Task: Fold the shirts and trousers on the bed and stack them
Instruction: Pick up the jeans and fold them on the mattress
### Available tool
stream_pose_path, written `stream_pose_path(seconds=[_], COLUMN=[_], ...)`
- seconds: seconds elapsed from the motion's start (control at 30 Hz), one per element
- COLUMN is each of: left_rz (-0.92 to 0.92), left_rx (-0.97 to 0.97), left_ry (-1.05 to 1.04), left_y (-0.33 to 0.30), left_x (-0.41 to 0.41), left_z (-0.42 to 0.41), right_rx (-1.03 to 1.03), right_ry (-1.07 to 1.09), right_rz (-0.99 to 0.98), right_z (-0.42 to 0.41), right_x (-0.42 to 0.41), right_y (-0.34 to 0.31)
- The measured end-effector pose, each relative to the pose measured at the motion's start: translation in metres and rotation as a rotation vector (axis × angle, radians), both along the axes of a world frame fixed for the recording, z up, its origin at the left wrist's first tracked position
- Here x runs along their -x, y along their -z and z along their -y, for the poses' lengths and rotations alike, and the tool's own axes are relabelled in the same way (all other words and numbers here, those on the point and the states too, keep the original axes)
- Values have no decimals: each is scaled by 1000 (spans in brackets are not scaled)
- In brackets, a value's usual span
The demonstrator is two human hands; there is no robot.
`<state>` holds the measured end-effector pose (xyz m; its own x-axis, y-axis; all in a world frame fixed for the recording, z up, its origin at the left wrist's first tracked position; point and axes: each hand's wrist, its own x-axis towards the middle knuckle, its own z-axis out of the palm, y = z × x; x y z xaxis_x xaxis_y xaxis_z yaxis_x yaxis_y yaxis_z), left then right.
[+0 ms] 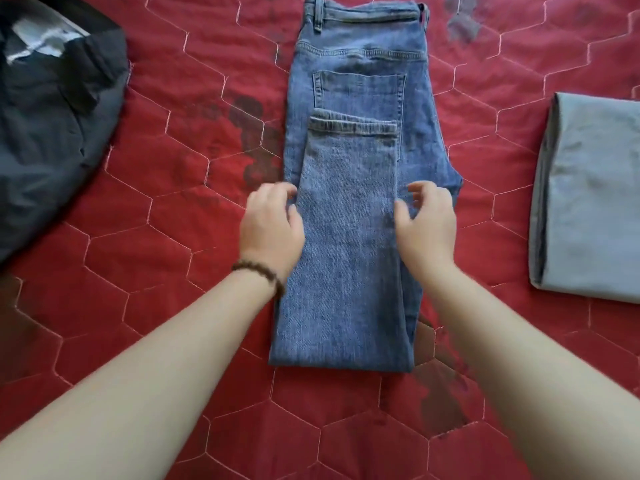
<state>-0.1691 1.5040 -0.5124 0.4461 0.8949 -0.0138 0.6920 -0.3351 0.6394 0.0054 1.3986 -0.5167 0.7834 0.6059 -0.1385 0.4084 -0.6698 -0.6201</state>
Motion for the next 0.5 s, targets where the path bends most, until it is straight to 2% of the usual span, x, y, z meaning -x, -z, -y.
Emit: stream_pose_path(seconds=[0.1, 0.17, 0.23, 0.4, 0.5], left_rz=[-117, -260, -407, -505, -554], left_rx=[-134, -165, -221, -172, -133], left_ry=[300, 459, 551, 510, 468], left_y=[3, 15, 31, 47, 47], left_x=[20, 29, 37, 45, 43], left_z=[64, 100, 117, 119, 120], right_rx=[-63, -28, 53, 182, 324], right_ry=[-326, -520, -613, -691, -603], right_rz=[221, 275, 274, 368, 391], right_z=[32, 55, 69, 85, 98], right_x=[60, 94, 113, 100, 82], right_y=[4, 19, 33, 50, 46])
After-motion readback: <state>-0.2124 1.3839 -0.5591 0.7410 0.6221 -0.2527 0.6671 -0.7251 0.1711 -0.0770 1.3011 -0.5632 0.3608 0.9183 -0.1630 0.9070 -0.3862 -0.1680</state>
